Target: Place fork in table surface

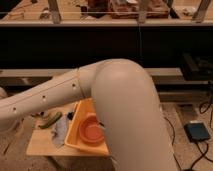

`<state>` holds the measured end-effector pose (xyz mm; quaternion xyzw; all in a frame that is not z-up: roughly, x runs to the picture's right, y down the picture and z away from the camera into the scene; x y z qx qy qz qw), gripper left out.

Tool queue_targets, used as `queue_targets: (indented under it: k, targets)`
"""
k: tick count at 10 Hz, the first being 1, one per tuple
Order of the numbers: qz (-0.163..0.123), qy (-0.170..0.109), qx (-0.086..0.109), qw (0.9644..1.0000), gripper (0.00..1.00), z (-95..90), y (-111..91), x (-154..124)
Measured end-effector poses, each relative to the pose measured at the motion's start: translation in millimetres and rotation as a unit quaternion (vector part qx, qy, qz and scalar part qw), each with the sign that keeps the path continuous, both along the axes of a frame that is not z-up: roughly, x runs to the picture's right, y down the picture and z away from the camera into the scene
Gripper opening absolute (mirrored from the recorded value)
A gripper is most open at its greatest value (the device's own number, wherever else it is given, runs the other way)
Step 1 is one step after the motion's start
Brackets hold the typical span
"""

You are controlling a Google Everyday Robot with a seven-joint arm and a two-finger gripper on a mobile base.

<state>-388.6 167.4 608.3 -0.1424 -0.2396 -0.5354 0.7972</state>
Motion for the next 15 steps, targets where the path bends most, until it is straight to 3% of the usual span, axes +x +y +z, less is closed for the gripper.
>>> queue_targets:
  k: [2, 4, 8, 12, 15]
  targets:
    - [0.001, -0.002, 0.012, 0.9999, 0.11, -7.8, -2.4, 1.7]
    - [0.012, -0.007, -0.002, 0.9999, 0.11, 5.4, -4.0, 8.0]
    - [0.045, 0.017, -0.047, 0.9978, 0.11, 61.6, 1.7, 36.2]
    - [0.068, 0.03, -0.067, 0.9949, 0.11, 110.5, 18.4, 58.1]
    - [0.047, 0.026, -0.084, 0.995, 0.11, 147.0, 42.5, 51.0]
